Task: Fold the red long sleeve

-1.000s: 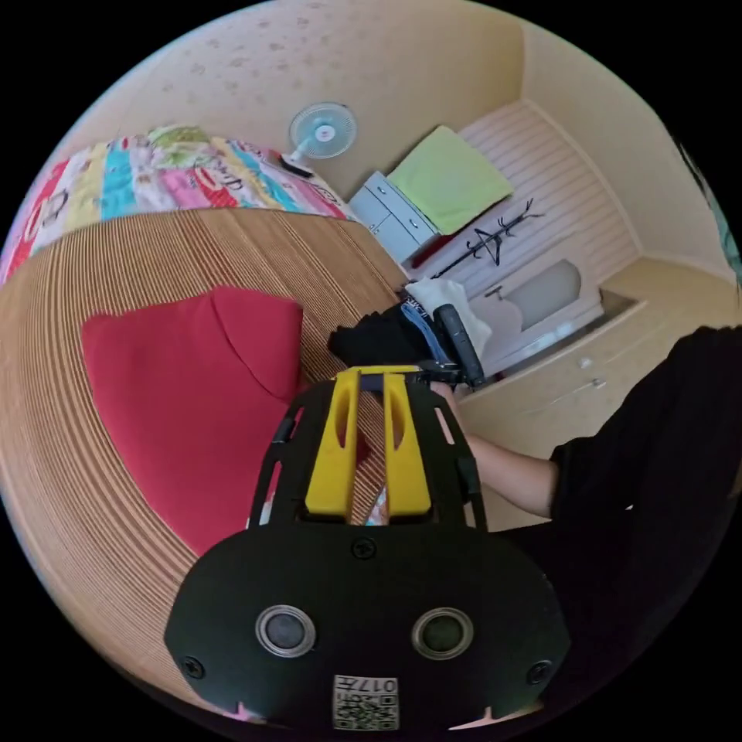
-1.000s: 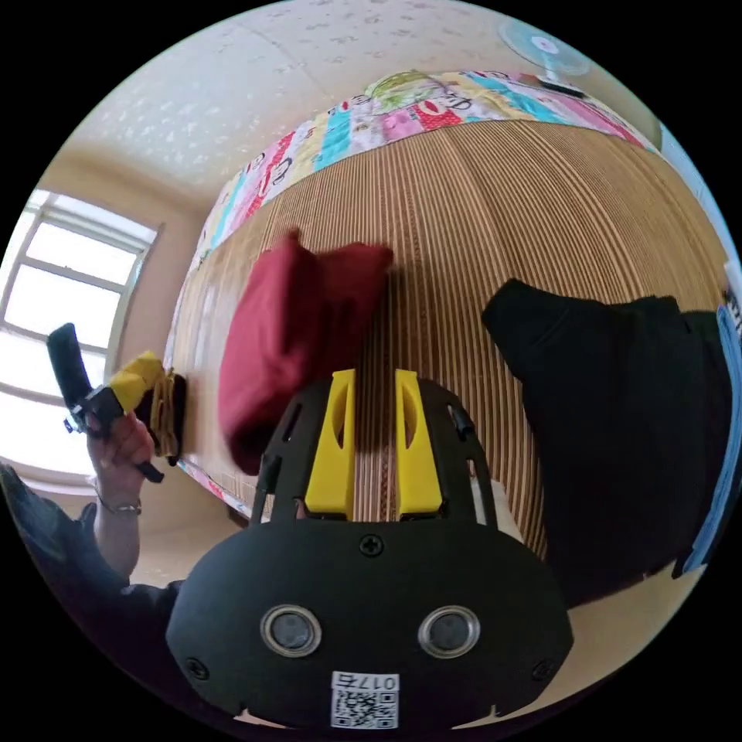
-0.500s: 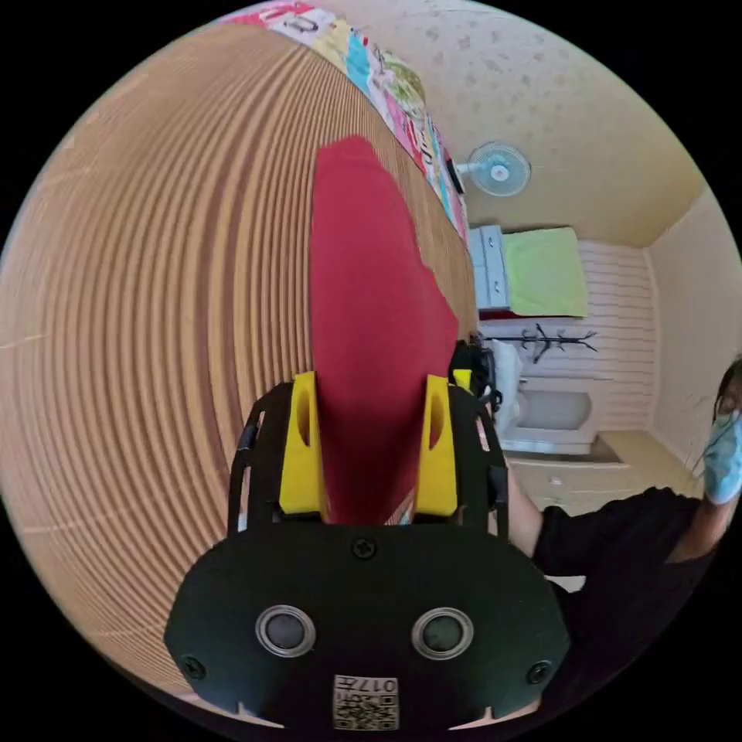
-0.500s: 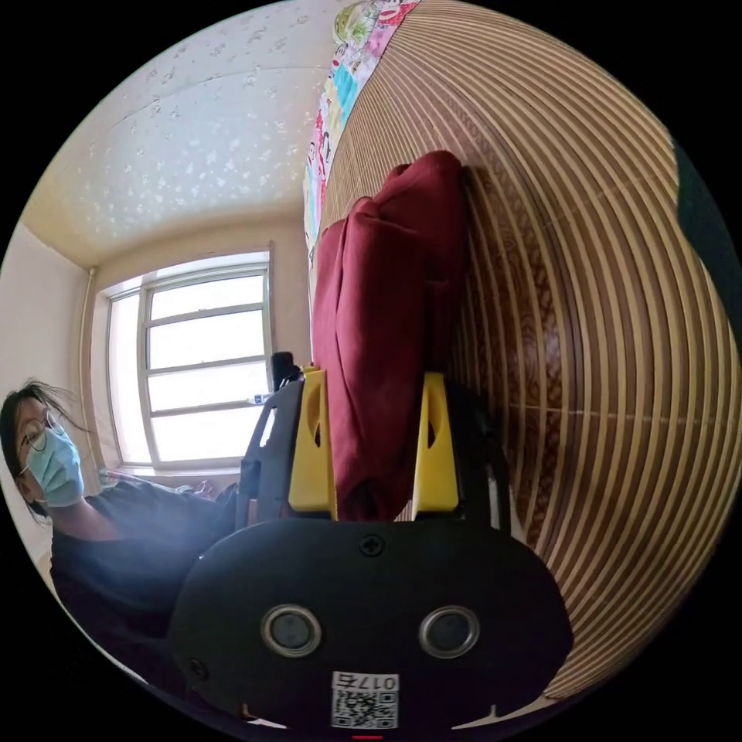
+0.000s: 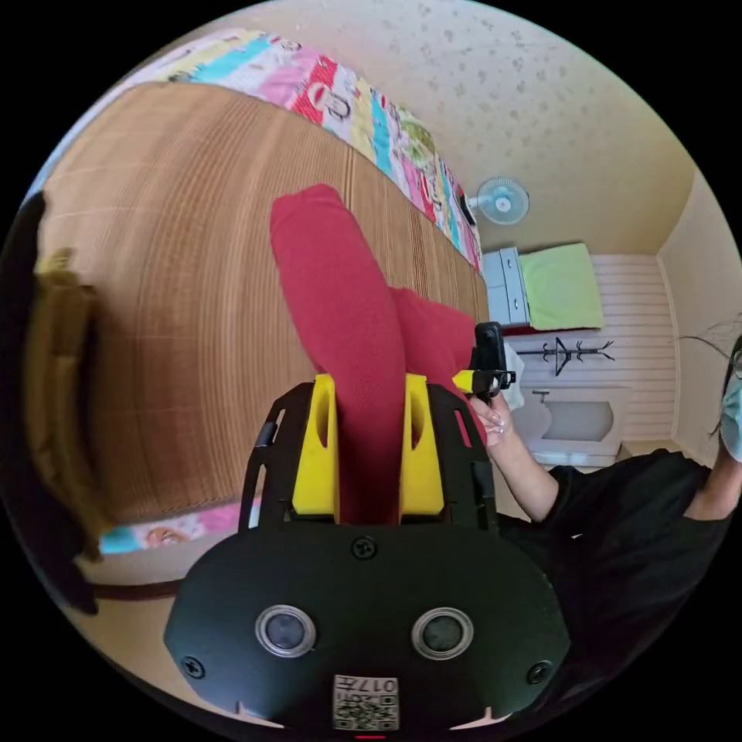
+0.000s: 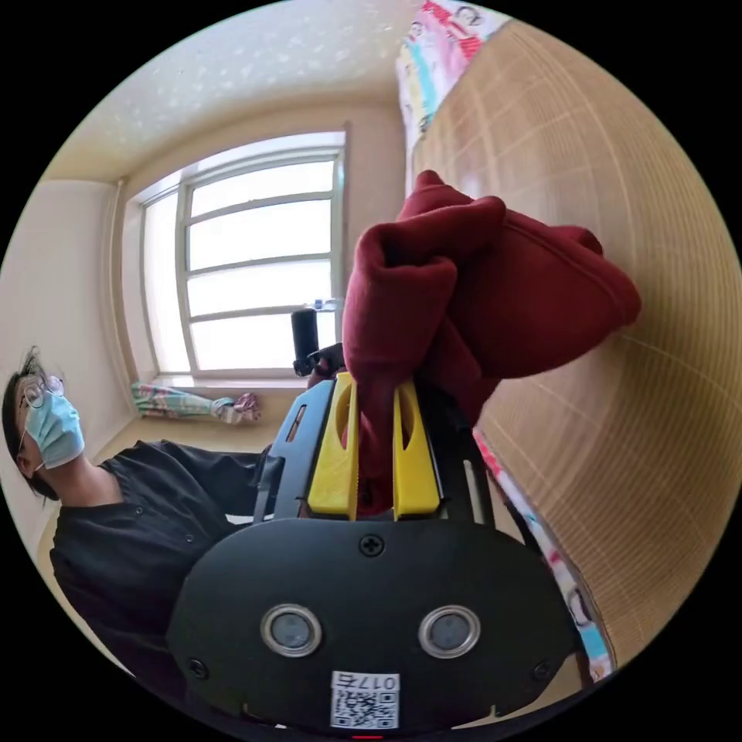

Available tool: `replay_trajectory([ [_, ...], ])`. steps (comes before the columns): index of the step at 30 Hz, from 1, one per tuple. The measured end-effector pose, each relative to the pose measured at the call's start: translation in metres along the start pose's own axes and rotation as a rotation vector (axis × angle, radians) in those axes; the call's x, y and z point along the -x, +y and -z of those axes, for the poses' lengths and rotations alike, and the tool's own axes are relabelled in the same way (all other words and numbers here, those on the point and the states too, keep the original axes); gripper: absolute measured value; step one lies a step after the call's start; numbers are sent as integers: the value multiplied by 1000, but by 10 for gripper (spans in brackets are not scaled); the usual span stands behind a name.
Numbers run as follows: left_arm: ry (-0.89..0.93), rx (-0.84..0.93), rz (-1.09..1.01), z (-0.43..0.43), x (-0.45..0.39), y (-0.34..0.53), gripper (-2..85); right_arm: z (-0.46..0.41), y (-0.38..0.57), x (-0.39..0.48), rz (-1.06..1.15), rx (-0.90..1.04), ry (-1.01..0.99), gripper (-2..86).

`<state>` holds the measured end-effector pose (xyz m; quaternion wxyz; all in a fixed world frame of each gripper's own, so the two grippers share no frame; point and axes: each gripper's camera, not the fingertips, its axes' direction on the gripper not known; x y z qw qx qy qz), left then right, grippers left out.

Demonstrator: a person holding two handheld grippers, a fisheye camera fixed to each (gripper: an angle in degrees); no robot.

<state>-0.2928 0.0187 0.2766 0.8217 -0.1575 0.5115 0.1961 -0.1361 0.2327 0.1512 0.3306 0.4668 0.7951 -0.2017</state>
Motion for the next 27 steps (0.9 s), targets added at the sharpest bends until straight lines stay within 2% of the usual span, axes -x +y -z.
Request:
replay_trajectory([
  [3,-130,-86,-15,105,-7,39,125,-78,-40,38,73,69,-72,64],
  [5,-295,-125,2,180,-10,62,126,-125,-65,56,115,120,-94,63],
  [8,-381,-170,58,238,19,85,134,-194,-97,62,149,123,-95,61],
  [10,-400,-189,120,246,57,97,142,-228,-110,49,131,133,-30,60],
  [13,-468,-188,278,210,129,123,148,-258,-112,8,34,196,179,48],
  [15,-512,-173,395,174,162,148,154,-252,-91,-23,-11,285,289,32],
  [19,-378,-357,463,130,178,212,168,-186,-44,-69,-64,340,354,19],
  [22,-356,-461,460,116,166,243,169,-98,-9,-104,-169,223,292,26],
  [24,-367,-452,447,109,158,248,168,-47,7,-122,-250,89,229,49],
  [27,-376,-424,402,106,142,245,164,-41,0,-131,-257,53,172,158],
])
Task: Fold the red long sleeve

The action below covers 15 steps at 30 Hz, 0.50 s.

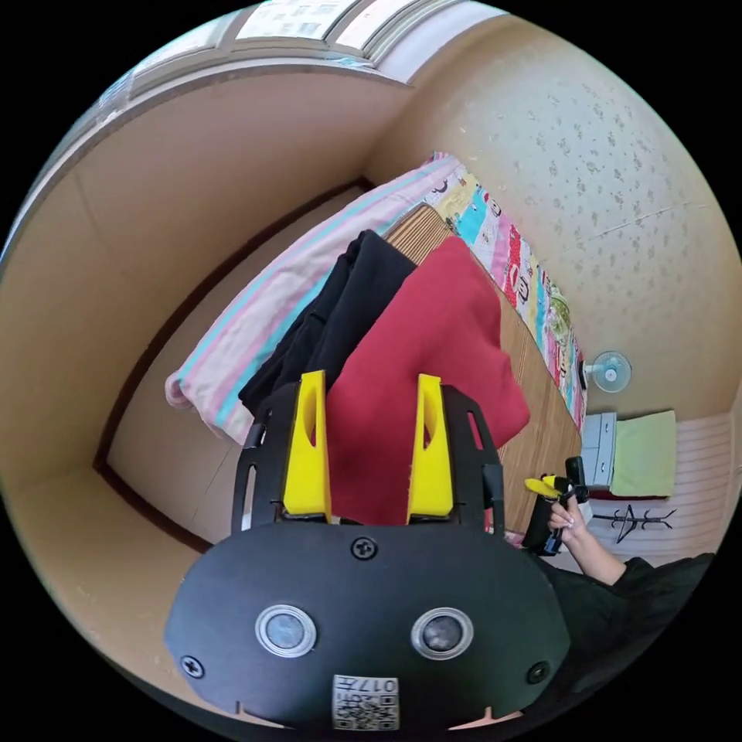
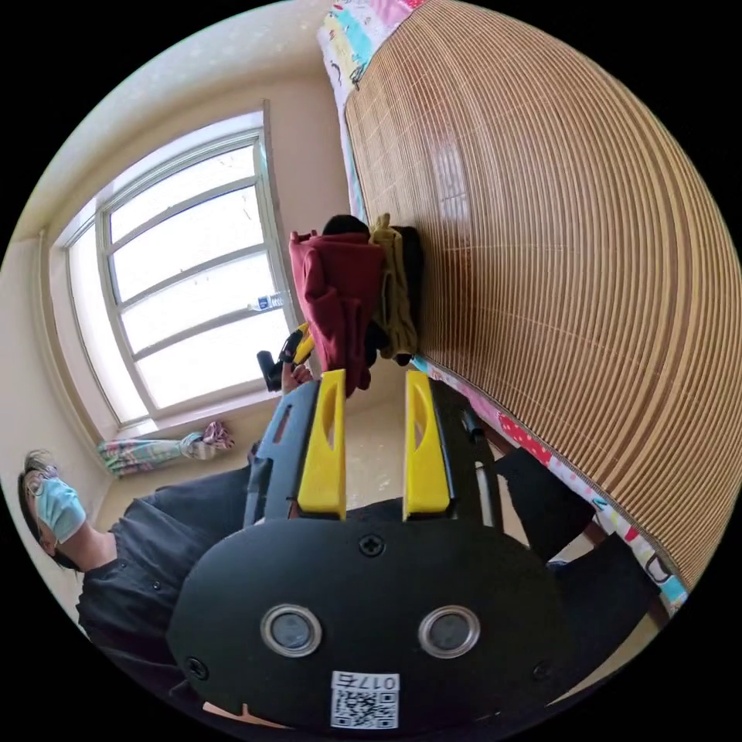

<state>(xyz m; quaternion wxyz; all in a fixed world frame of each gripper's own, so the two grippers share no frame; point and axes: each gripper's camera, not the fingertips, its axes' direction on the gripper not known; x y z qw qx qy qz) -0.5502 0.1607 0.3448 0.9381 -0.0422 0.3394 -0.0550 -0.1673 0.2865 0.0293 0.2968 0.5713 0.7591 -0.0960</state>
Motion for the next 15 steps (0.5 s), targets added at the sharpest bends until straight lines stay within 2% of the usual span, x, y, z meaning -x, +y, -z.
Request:
replay_trajectory([
  [4,-27,-120,-155,23,-39,-3,164,-62,-38,11,99,111,-70,257],
  [6,26,-95,-227,18,-54,-14,168,-118,-73,16,149,171,-92,275],
  [8,29,5,-287,-9,-67,-31,182,-159,-100,16,142,195,-110,279],
  [11,-30,141,-344,-49,-65,-39,191,-219,-137,14,128,219,-178,263],
  [13,-11,206,-368,-67,-58,-40,195,-251,-152,11,73,261,-124,220],
  [15,-43,226,-384,-72,-56,-39,180,-267,-152,29,120,240,-49,159],
])
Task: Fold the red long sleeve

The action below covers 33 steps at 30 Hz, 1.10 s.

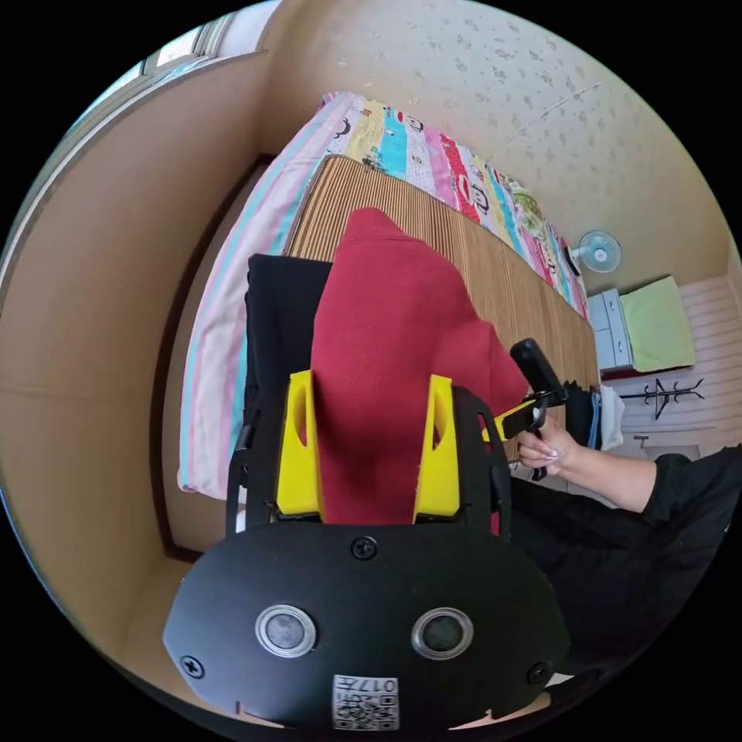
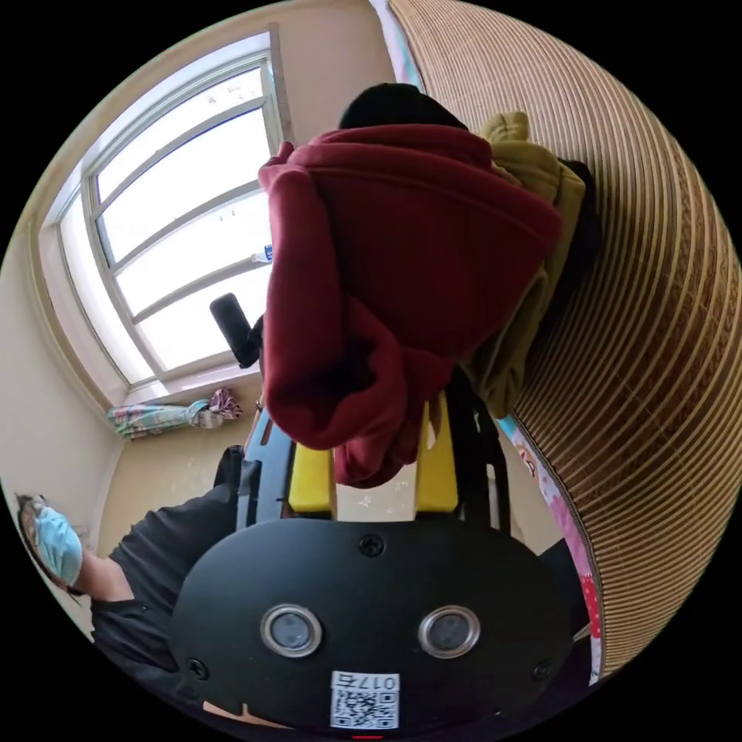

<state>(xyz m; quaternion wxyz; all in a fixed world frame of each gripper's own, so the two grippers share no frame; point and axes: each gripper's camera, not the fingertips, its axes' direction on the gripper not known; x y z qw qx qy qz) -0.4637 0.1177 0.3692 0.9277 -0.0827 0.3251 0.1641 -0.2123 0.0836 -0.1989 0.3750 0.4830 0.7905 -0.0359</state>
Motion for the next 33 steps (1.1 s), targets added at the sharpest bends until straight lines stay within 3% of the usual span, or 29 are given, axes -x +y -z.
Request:
replay_trajectory([
  [4,-48,-63,-60,14,-18,16,112,-17,13,53,72,-75,128,127],
  [11,-27,-299,29,73,-10,50,114,-80,-11,173,317,-102,324,125],
  [15,-91,-288,218,58,36,32,105,-102,-67,139,112,-148,448,139],
  [17,14,-224,344,46,63,27,125,-104,-78,124,19,-104,428,141],
  [19,80,-264,346,52,63,33,132,-93,-69,129,49,-133,388,137],
  [21,32,-330,358,67,52,44,128,-76,-52,135,66,-112,395,127],
  [28,-10,-474,354,101,5,51,130,7,28,135,-94,-154,419,70],
  [33,243,-443,344,92,-30,-1,129,64,99,146,-262,-248,406,23],
])
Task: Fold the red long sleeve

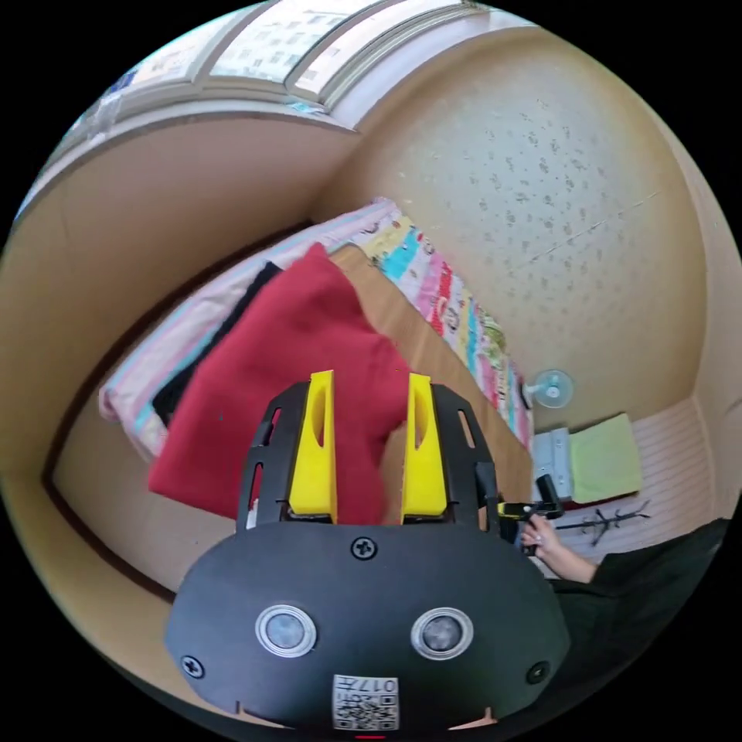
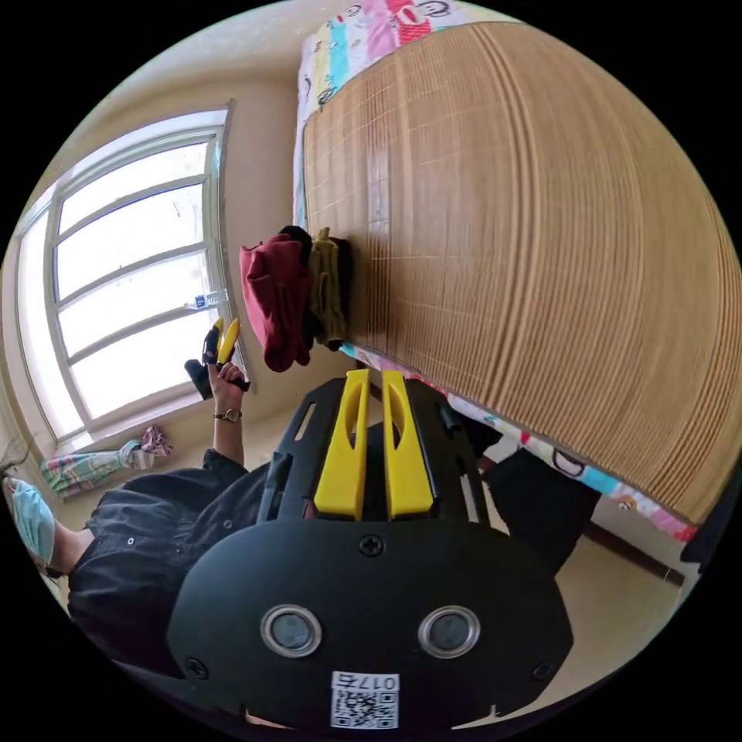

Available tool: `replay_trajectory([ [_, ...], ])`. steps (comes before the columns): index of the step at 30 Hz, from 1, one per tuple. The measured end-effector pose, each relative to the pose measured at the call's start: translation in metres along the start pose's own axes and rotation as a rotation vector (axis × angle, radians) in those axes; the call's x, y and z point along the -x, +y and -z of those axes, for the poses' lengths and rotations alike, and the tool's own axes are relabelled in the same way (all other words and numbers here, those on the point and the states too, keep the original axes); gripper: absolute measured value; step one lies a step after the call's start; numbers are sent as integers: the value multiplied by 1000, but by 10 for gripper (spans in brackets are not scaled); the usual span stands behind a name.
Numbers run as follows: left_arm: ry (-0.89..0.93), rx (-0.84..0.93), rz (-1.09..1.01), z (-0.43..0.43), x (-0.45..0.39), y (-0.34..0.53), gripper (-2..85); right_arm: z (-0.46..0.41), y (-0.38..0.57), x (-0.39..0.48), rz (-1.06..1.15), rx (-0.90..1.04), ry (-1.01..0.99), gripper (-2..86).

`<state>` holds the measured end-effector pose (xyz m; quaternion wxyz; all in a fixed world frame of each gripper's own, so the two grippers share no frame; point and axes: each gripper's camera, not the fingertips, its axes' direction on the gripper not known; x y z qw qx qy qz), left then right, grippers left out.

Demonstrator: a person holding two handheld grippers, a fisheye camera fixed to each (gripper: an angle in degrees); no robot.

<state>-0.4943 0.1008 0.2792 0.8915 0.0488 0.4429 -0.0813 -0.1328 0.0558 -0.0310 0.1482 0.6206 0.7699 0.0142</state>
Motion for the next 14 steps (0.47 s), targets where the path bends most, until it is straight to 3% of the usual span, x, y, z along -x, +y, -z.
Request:
replay_trajectory([
  [3,-33,229,-25,-57,-60,-25,102,13,19,-21,-141,141,92,12],
  [6,-200,626,-242,-145,-136,-40,97,20,40,-46,-254,337,235,8],
  [8,-238,1040,-385,-223,-177,-28,86,30,58,-67,-377,353,315,6],
  [11,-232,1488,-424,-296,-206,9,52,40,91,-95,-458,338,263,6],
  [14,-266,1593,-481,-330,-241,34,0,55,130,-119,-501,237,155,6],
])
